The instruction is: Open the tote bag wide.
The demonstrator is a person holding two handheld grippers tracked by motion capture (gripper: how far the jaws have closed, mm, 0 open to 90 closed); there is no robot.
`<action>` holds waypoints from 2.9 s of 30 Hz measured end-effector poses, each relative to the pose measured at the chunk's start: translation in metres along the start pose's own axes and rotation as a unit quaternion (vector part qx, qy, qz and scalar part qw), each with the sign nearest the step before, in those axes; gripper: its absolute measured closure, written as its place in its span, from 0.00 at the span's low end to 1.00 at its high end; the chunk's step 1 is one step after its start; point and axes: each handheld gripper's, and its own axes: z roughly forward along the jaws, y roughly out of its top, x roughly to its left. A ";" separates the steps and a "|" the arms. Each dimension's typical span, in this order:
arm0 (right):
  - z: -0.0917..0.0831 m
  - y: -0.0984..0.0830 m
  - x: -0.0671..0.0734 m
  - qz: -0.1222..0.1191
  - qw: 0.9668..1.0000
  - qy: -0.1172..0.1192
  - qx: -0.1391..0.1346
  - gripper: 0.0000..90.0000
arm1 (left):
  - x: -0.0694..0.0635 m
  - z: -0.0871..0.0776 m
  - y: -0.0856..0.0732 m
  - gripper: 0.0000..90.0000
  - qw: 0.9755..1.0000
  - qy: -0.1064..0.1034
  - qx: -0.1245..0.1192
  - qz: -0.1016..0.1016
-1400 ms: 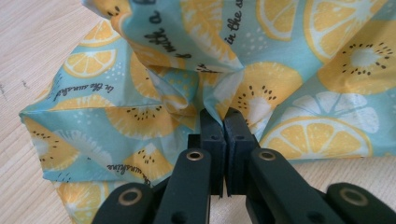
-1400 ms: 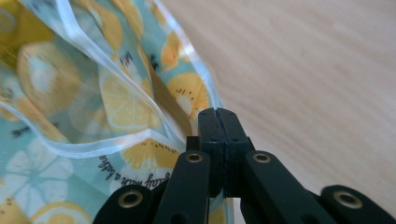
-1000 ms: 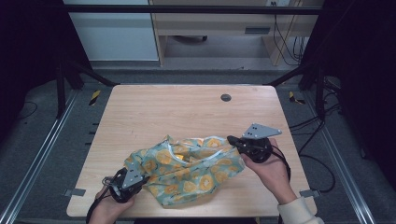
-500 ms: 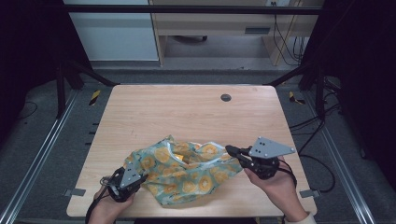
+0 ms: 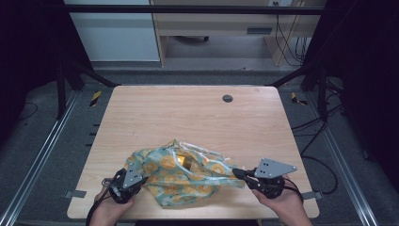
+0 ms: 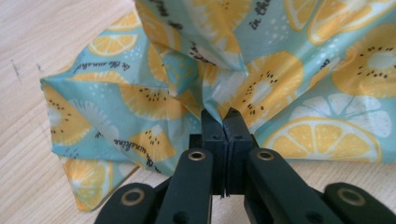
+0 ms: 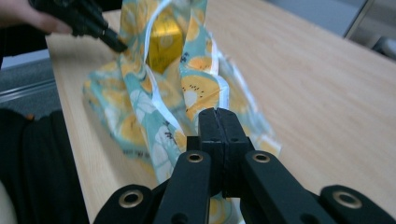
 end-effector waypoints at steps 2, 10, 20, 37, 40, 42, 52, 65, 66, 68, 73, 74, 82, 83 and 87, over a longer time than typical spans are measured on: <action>0.004 -0.008 0.000 0.005 1.000 0.005 0.011 1.00 | 0.000 0.001 0.000 1.00 1.000 0.001 0.003 0.000; 0.023 -0.034 -0.005 0.015 0.997 0.007 0.082 1.00 | 0.002 0.004 -0.002 0.99 1.000 0.000 0.019 -0.004; 0.046 -0.045 -0.012 0.031 0.989 -0.014 0.147 1.00 | 0.002 -0.002 0.000 0.88 1.000 0.003 -0.004 -0.009; 0.047 -0.047 -0.009 0.032 0.989 -0.001 0.141 1.00 | 0.008 -0.049 0.040 0.41 0.991 0.006 -0.135 -0.022; 0.047 -0.046 -0.008 0.035 0.989 -0.002 0.143 1.00 | 0.011 -0.049 0.055 0.39 0.990 -0.004 -0.138 -0.013; 0.047 -0.046 -0.008 0.033 0.989 -0.001 0.141 1.00 | 0.014 -0.045 0.064 0.36 0.991 -0.009 -0.132 -0.010; 0.047 -0.045 -0.008 0.036 0.990 0.001 0.136 1.00 | 0.023 -0.026 0.080 0.47 0.992 -0.035 -0.123 -0.019; 0.044 -0.043 -0.009 0.038 0.992 -0.001 0.123 1.00 | 0.020 -0.044 0.065 0.99 0.985 -0.035 -0.169 -0.017; 0.044 -0.042 -0.009 0.037 0.992 -0.002 0.122 1.00 | 0.018 -0.048 0.062 0.99 0.984 -0.039 -0.175 -0.015; 0.043 -0.042 -0.010 0.038 0.992 -0.001 0.120 1.00 | 0.015 -0.055 0.054 0.99 0.982 -0.048 -0.183 -0.009; 0.044 -0.043 -0.008 0.038 0.991 -0.002 0.125 1.00 | 0.009 -0.058 0.033 0.99 0.981 -0.069 -0.181 0.016; 0.045 -0.043 -0.008 0.037 0.991 -0.003 0.126 1.00 | 0.009 -0.056 0.029 1.00 0.981 -0.077 -0.178 0.014; 0.044 -0.043 -0.009 0.035 0.992 -0.001 0.123 1.00 | -0.002 -0.045 0.014 1.00 0.983 -0.101 -0.142 0.063; 0.044 -0.043 -0.009 0.035 0.992 -0.002 0.124 1.00 | -0.004 -0.042 0.013 1.00 0.983 -0.103 -0.132 0.069; 0.043 -0.043 -0.008 0.032 0.992 -0.001 0.124 1.00 | -0.007 -0.030 0.010 1.00 0.987 -0.093 -0.095 0.088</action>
